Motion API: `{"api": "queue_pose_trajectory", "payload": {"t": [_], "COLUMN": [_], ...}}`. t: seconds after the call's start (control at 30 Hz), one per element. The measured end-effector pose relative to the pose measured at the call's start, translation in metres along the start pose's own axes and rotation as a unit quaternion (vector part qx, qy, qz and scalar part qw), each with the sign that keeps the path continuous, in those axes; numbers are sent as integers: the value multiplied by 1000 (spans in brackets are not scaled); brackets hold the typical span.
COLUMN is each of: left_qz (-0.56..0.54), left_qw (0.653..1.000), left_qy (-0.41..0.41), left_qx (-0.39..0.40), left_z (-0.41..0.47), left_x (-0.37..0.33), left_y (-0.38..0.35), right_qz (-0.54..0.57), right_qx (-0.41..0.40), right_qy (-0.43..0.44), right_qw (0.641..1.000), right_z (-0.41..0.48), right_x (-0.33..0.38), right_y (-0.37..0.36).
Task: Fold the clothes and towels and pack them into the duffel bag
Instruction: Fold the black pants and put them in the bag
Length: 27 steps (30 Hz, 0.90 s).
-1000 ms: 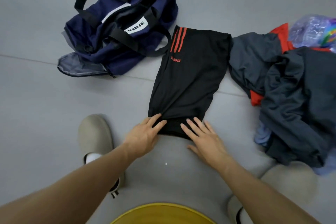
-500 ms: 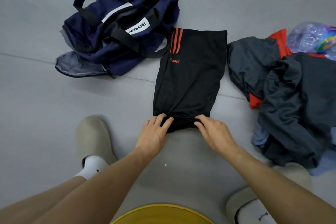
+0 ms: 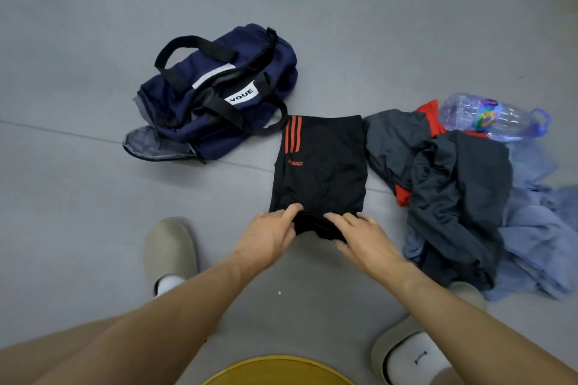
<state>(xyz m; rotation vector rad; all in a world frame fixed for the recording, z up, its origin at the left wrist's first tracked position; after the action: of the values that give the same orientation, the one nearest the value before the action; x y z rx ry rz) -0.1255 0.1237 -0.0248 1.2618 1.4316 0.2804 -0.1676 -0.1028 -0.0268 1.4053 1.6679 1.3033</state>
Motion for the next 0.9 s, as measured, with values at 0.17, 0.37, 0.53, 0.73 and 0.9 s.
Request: {"api": "queue_pose_trajectory", "payload": {"t": [0.17, 0.37, 0.53, 0.73, 0.9], "left_qz": [30, 110, 103, 97, 100], "left_qw": [998, 962, 900, 856, 869], "left_qy": [-53, -179, -287, -347, -384], "left_qx": [7, -173, -311, -371, -294], "left_z": [12, 68, 97, 86, 72], "left_x": [-24, -69, -121, -139, -94], "left_y": [57, 158, 241, 268, 211], "right_qz": [83, 73, 86, 71, 59], "right_qx": [-65, -229, -401, -473, -415], "right_qy": [-35, -41, -48, -17, 7], "right_qw": [994, 970, 911, 878, 908], "right_z": [14, 50, 50, 24, 10], "right_x": [-12, -42, -56, -49, -38], "right_y": [80, 190, 269, 295, 213]}}
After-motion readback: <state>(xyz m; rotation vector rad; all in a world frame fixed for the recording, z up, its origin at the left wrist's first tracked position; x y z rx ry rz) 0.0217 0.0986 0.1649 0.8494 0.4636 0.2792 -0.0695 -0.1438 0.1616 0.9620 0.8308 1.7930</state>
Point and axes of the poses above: each hand's wrist, its own z-axis towards the middle knuckle, its own y-axis out of the back of the hand, x = y × z, the point moved 1 cm from there along z, towards the middle knuckle, and after that the axes turned 12 degrees about -z, right-handed, at the moved point
